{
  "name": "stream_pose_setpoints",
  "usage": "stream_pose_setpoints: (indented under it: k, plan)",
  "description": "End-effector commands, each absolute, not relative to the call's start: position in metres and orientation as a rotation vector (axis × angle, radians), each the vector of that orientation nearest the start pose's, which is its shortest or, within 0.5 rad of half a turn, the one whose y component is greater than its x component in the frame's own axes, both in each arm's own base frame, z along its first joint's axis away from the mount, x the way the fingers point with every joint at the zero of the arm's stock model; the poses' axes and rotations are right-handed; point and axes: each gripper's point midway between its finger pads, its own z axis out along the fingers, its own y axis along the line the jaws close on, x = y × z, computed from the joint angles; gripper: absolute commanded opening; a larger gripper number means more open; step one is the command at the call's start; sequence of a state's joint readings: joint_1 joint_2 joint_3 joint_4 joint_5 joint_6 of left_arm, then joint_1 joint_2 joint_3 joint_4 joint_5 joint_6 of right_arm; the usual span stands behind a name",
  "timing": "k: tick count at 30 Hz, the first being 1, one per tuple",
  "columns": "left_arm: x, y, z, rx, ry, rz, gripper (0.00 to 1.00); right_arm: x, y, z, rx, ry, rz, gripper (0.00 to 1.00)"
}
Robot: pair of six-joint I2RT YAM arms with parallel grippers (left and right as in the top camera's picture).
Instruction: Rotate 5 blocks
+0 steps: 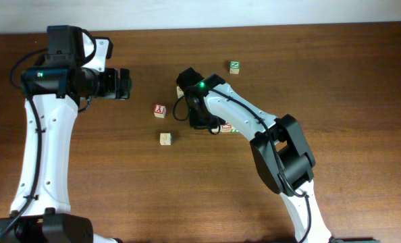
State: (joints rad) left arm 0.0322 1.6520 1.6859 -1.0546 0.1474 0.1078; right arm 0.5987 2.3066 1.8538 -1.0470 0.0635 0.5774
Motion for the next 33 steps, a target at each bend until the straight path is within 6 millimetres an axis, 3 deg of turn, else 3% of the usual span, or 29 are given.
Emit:
stream_pose_setpoints:
  k: [1, 3, 7, 10, 13, 16, 23, 26, 31, 33]
  plan:
    - [0.416, -0.013, 0.242, 0.14, 2.56, -0.157, 0.99, 0.389, 0.245, 0.014, -0.001, 3.036, -0.045, 0.17]
    - [0.416, -0.013, 0.242, 0.14, 2.561, -0.157, 0.99, 0.391, 0.255, 0.021, -0.074, 3.04, 0.029, 0.17]
    - [0.416, -0.013, 0.242, 0.14, 2.56, -0.157, 0.99, 0.397, 0.282, 0.065, -0.251, 3.012, 0.205, 0.26]
    - [0.416, -0.013, 0.242, 0.14, 2.56, -0.157, 0.99, 0.387, 0.312, 0.073, -0.305, 3.031, 0.454, 0.35]
    - [0.416, -0.013, 0.242, 0.14, 2.56, -0.157, 0.99, 0.375, 0.34, 0.059, -0.387, 3.007, 0.497, 0.53]
    - [0.416, -0.013, 0.242, 0.14, 2.56, -0.157, 0.99, 0.369, 0.359, 0.045, -0.381, 2.977, 0.441, 0.61]
    - [0.416, -0.013, 0.242, 0.14, 2.561, -0.157, 0.99, 0.356, 0.37, 0.015, -0.362, 3.015, 0.372, 0.55]
    - [0.416, -0.013, 0.242, 0.14, 2.561, -0.157, 0.99, 0.349, 0.371, 0.013, -0.378, 3.032, 0.357, 0.47]
    - [0.416, -0.013, 0.242, 0.14, 2.561, -0.157, 0.99, 0.346, 0.377, 0.014, -0.396, 3.021, 0.367, 0.49]
    - [0.416, -0.013, 0.242, 0.14, 2.561, -0.157, 0.99, 0.346, 0.377, 0.014, -0.397, 3.02, 0.368, 0.54]
